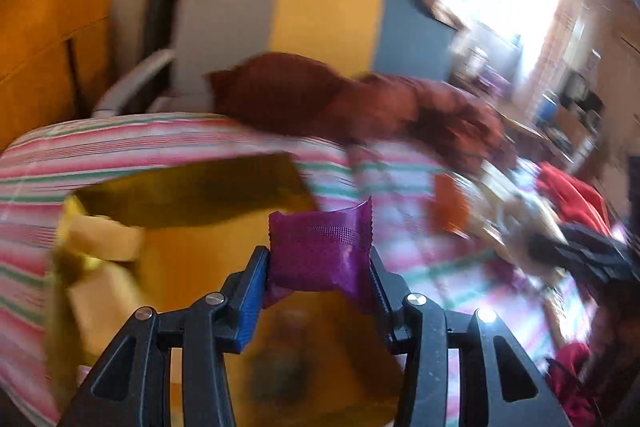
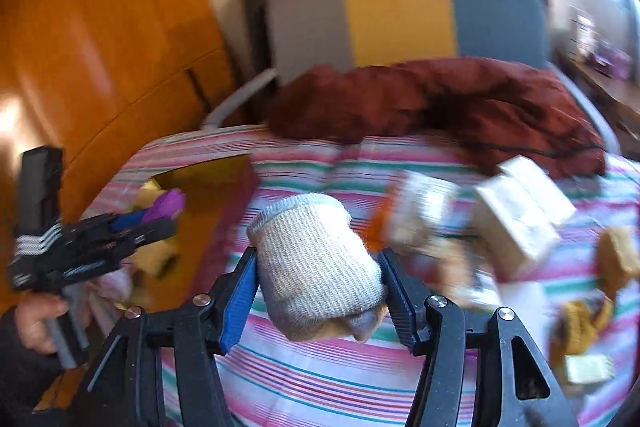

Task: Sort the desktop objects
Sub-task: 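Drop the purple sachet into the tray while the right drops the white sock there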

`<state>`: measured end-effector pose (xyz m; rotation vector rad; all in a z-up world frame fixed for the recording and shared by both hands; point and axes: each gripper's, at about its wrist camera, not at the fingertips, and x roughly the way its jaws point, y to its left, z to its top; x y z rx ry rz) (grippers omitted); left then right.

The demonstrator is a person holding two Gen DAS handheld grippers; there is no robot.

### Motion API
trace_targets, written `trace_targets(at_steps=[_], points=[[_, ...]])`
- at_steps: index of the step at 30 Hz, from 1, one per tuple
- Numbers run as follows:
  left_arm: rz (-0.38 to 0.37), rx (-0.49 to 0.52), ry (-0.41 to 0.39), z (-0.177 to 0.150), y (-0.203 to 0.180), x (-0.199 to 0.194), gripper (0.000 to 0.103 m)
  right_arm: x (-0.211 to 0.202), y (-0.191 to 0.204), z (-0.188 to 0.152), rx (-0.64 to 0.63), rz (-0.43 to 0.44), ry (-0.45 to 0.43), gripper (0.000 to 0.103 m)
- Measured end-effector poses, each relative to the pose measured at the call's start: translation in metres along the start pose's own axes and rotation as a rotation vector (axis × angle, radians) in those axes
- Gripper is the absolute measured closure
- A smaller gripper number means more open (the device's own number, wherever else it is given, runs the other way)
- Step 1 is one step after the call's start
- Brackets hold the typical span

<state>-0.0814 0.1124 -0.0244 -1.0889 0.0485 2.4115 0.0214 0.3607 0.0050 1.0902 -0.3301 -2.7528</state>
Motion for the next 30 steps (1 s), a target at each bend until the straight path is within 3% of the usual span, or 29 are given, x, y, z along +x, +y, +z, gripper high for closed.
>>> trace_targets(at_steps=[2, 4, 7, 8, 10, 14, 21, 24, 30], points=[[0.056, -0.029, 0.006, 0.006, 0.021, 0.004, 0.054, 0.012, 0.024, 0.007, -0.027, 0.035, 0.005, 0.043], [0.093, -0.111, 0.018, 0.011, 0.05, 0.006, 0.041, 0.029, 0.052, 0.017, -0.045, 0.06, 0.016, 0.043], [0.123, -0.217, -0.009, 0.008, 0.081, -0.005, 0.031, 0.053, 0.081, 0.032, 0.001, 0.111, 0.008, 0.039], [0.123, -0.235, -0.02, 0.005, 0.087, -0.009, 0.03, 0.059, 0.088, 0.037, 0.023, 0.122, -0.002, 0.036], [0.13, -0.262, -0.041, -0.004, 0.098, -0.02, 0.025, 0.07, 0.101, 0.044, 0.046, 0.136, -0.011, 0.021], [0.132, -0.26, -0.043, -0.023, 0.106, -0.035, 0.025, 0.084, 0.12, 0.045, 0.005, 0.132, 0.021, 0.021], [0.098, -0.245, -0.025, -0.05, 0.098, -0.047, 0.025, 0.084, 0.133, 0.008, -0.091, 0.061, 0.106, 0.017], [0.098, -0.225, -0.02, -0.054, 0.087, -0.05, 0.025, 0.077, 0.133, -0.008, -0.118, 0.031, 0.111, 0.012], [0.118, -0.178, -0.018, -0.057, 0.07, -0.058, 0.025, 0.061, 0.126, -0.025, -0.116, -0.02, 0.103, 0.011]])
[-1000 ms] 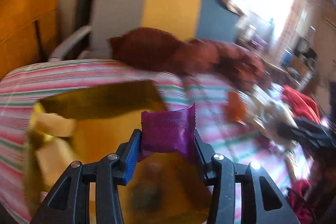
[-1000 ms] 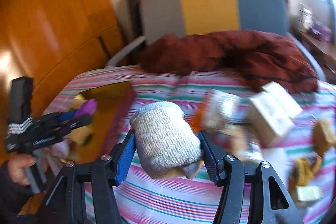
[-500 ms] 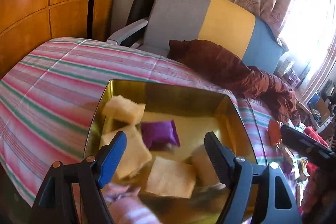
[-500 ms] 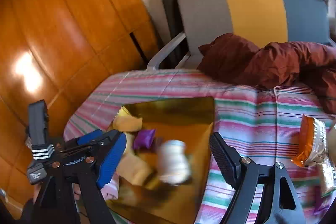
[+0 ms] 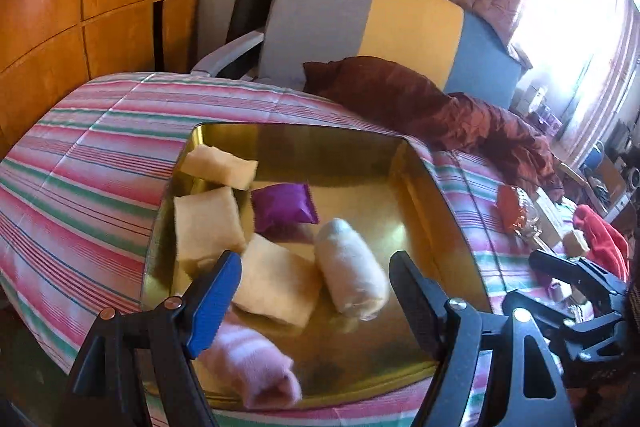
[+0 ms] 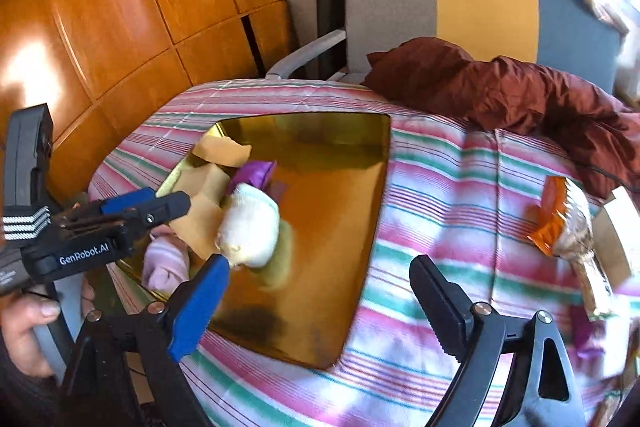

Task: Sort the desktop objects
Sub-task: 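Move both grippers back to the pile toward the snack packet and white box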

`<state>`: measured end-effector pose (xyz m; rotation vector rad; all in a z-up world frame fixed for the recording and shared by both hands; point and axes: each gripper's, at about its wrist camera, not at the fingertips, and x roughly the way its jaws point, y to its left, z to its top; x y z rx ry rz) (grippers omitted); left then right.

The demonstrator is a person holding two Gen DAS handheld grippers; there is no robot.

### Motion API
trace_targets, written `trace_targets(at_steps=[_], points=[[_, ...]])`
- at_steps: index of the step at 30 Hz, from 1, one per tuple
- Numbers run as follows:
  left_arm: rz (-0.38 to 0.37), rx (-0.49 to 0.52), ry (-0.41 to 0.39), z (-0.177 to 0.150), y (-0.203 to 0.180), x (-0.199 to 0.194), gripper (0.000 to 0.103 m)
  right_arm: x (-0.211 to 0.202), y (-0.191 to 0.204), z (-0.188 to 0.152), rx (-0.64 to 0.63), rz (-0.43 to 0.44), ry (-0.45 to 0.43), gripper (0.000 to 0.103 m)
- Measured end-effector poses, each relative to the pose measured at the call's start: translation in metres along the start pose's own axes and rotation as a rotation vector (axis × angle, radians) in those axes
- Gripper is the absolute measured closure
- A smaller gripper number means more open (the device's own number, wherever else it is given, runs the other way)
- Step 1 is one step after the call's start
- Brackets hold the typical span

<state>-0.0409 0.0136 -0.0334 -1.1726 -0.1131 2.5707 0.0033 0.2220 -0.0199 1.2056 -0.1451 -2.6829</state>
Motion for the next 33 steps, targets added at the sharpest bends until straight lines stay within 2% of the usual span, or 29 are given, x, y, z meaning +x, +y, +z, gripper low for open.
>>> trace_targets(at_steps=[3, 9, 18, 33], points=[[0.016, 0.046, -0.013, -0.001, -0.013, -0.006, 0.025, -0.005, -0.005, -0.008, 0.003, -0.031, -0.002, 0.01], [0.002, 0.114, -0.013, -0.003, -0.035, -0.011, 0.025, -0.014, -0.02, -0.02, 0.037, -0.069, 0.001, 0.009], [-0.069, 0.187, 0.017, -0.008, -0.068, -0.008, 0.025, -0.031, -0.055, -0.036, 0.108, -0.141, 0.006, 0.009], [-0.178, 0.313, 0.051, -0.002, -0.137, 0.006, 0.025, -0.073, -0.152, -0.049, 0.253, -0.28, 0.012, 0.009]])
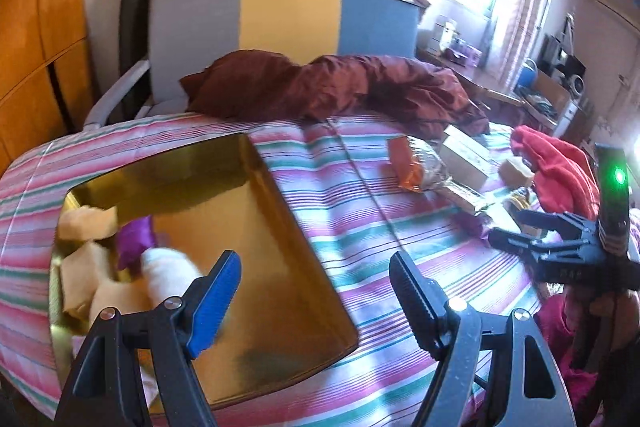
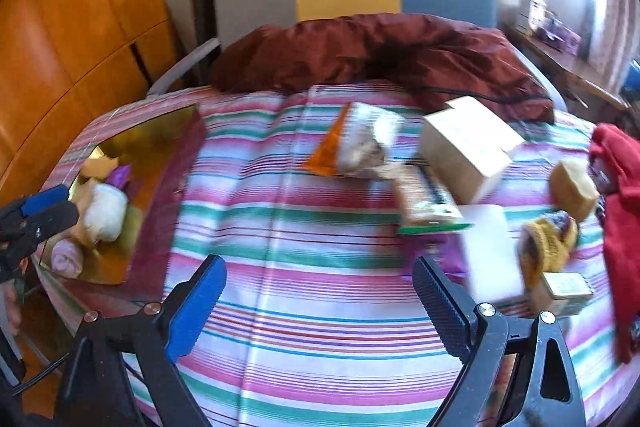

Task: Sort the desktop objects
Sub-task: 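Move both grippers back to the pile toward the snack packet and white box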

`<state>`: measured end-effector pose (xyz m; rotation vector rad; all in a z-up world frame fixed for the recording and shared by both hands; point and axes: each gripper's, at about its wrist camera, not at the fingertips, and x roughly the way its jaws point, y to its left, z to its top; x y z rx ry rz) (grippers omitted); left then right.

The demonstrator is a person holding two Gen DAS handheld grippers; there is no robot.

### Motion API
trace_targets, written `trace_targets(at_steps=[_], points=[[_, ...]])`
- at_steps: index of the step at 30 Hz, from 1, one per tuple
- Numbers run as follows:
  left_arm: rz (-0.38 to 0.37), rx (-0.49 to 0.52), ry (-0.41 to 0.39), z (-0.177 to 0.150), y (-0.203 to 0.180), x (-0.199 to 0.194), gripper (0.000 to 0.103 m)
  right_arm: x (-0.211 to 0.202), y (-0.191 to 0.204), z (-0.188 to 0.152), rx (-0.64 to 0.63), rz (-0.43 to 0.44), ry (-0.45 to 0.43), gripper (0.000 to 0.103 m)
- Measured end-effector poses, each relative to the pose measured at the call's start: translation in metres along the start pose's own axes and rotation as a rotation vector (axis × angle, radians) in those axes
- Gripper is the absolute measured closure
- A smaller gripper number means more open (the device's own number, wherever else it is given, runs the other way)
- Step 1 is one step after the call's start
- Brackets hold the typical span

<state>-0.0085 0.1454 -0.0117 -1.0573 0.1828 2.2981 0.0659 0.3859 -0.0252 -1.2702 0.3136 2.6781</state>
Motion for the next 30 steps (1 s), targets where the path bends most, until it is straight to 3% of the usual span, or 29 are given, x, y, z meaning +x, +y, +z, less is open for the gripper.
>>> trace_targets(at_steps=[8, 15, 23, 30], points=[[-0.071, 0.069, 0.025, 0.021, -0.037, 0.025, 0.025, -0.002, -0.056, 0.02, 0.087, -0.045, -0.022, 0.009], [-0.112, 0.09, 0.066, 0.032, -0.058, 0.053, 0.025, 0.026, -0.112, 0.05, 0.178, -0.073, -0.03, 0.009], [-0.135, 0.095, 0.114, 0.042, -0.068, 0.085, 0.025, 0.068, -0.139, 0.074, 0.193, -0.092, -0.011, 0.009], [-0.154, 0.1, 0.14, 0.053, -0.078, 0.108, 0.025, 0.095, -0.149, 0.077, 0.188, -0.016, 0.028, 0.009]])
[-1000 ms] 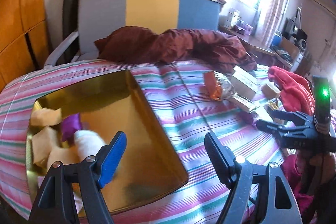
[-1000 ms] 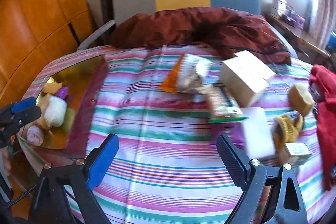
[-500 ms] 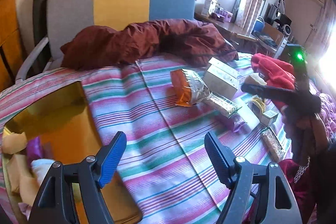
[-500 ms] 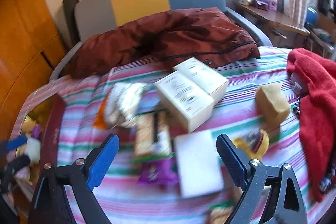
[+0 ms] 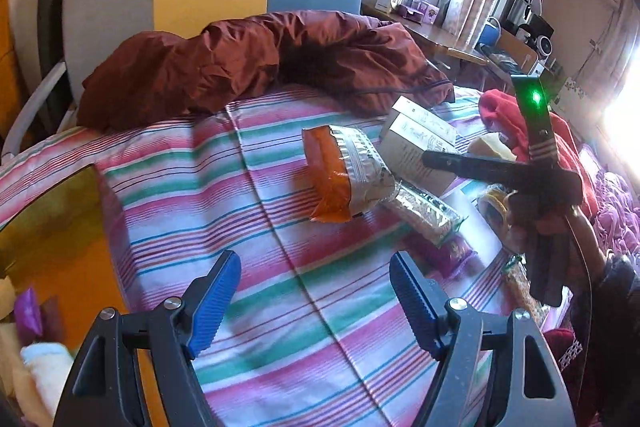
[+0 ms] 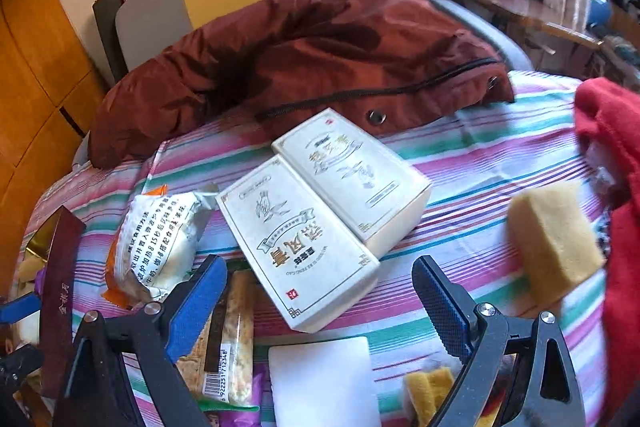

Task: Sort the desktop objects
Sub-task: 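Move both grippers back to the pile toward the snack packet and white box, then grasp the orange-white snack packet with the left gripper while the right grasps a white box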

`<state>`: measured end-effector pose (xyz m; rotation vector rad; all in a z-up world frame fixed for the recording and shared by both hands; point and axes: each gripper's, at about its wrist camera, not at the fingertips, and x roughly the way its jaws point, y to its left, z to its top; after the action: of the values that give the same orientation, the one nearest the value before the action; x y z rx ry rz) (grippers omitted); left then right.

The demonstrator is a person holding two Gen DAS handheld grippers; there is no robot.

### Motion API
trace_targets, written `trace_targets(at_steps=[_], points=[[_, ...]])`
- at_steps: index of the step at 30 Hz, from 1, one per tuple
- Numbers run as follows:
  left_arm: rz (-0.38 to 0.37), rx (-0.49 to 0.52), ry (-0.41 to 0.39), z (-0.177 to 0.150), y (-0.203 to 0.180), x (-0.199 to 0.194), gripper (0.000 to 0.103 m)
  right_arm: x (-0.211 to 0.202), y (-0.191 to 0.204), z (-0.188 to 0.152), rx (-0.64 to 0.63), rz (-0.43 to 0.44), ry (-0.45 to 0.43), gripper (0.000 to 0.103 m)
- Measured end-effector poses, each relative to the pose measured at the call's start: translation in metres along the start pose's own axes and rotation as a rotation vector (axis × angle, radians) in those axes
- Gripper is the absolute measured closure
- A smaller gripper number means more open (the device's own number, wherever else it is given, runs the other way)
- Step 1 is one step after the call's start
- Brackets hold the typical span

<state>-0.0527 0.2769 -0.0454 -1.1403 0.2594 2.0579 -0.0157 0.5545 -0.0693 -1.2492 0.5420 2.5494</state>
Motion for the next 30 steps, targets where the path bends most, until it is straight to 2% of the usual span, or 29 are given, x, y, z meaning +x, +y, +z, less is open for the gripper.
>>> trace_targets(at_steps=[3, 6, 8, 11, 13, 17, 20, 23, 25, 30], points=[[-0.013, -0.009, 0.011, 0.007, 0.0, 0.01, 0.025, 0.004, 0.008, -0.004, -0.035, 0.083, 0.023, 0.008], [-0.022, -0.015, 0.01, 0.013, 0.0, 0.015, 0.025, 0.003, 0.02, -0.007, -0.058, 0.224, 0.05, 0.008], [-0.025, -0.022, 0.006, 0.018, 0.002, 0.019, 0.025, 0.002, 0.025, -0.008, -0.073, 0.25, 0.06, 0.008], [-0.02, -0.033, 0.003, 0.028, 0.006, 0.026, 0.025, -0.003, 0.026, -0.007, -0.075, 0.228, 0.042, 0.008], [-0.006, -0.019, 0.003, 0.034, 0.006, 0.032, 0.025, -0.008, 0.022, -0.006, -0.067, 0.181, 0.017, 0.008], [0.017, 0.048, 0.017, 0.046, 0.001, 0.048, 0.025, -0.008, 0.018, -0.002, -0.059, 0.099, -0.013, 0.011], [0.003, 0.108, 0.031, 0.054, -0.005, 0.06, 0.025, 0.002, 0.021, 0.002, -0.074, 0.089, 0.003, 0.016], [-0.024, 0.157, 0.043, 0.063, -0.011, 0.071, 0.02, 0.017, 0.031, 0.002, -0.119, 0.057, 0.034, 0.028], [-0.023, 0.181, 0.053, 0.066, -0.014, 0.078, 0.02, 0.027, 0.034, 0.002, -0.14, 0.027, 0.047, 0.04], [-0.011, 0.224, 0.085, 0.072, -0.019, 0.1, 0.02, 0.038, 0.032, 0.001, -0.157, 0.009, 0.062, 0.05]])
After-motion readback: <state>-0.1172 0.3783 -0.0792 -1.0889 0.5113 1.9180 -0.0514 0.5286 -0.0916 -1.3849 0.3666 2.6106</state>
